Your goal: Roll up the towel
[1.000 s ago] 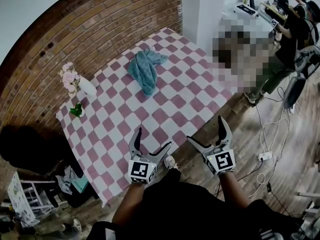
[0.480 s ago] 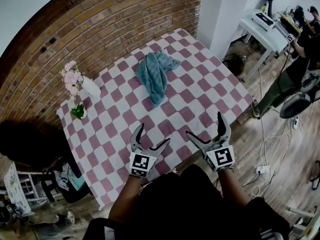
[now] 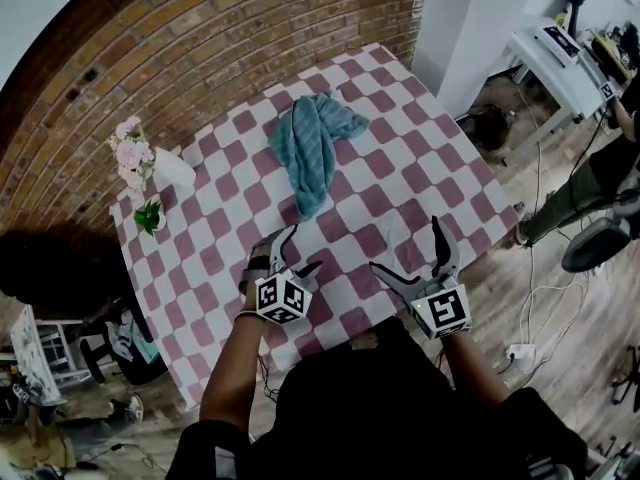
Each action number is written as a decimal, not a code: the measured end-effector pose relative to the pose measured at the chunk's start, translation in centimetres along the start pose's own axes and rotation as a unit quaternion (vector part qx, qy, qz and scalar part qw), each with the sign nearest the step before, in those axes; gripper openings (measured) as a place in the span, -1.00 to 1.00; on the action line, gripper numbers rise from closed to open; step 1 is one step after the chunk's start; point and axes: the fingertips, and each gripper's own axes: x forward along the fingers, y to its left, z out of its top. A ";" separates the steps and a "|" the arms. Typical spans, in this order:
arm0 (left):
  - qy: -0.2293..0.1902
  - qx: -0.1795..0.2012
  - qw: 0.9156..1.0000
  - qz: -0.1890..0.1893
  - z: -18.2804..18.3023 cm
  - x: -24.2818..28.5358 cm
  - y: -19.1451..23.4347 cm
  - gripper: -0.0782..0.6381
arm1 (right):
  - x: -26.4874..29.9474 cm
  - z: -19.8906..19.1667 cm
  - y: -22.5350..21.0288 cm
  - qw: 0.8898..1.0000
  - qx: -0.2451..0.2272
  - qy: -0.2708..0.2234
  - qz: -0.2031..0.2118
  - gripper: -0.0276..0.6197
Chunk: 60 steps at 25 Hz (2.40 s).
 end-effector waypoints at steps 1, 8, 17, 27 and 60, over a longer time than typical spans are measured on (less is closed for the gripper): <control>0.023 0.033 0.999 -0.005 -0.5 1.0 0.2 0.45 | 0.3 -0.3 -0.7 1.000 -0.003 0.003 0.009 0.91; 0.130 0.204 0.969 -0.056 -3.8 6.9 2.1 0.23 | 2.0 -2.4 -3.6 0.998 -0.018 0.024 0.056 0.91; 0.194 0.254 0.946 -0.048 -5.0 11.1 3.4 -0.63 | 1.0 -4.3 -6.5 0.996 -0.005 0.052 0.077 0.91; 0.066 0.031 0.990 0.122 5.6 3.3 12.8 -0.70 | 2.0 -5.2 -5.7 0.989 -0.020 0.047 0.140 0.91; -0.231 -0.316 0.905 0.169 14.4 -17.8 14.5 -0.68 | 10.3 1.3 5.0 0.955 -0.093 -0.054 0.276 -0.32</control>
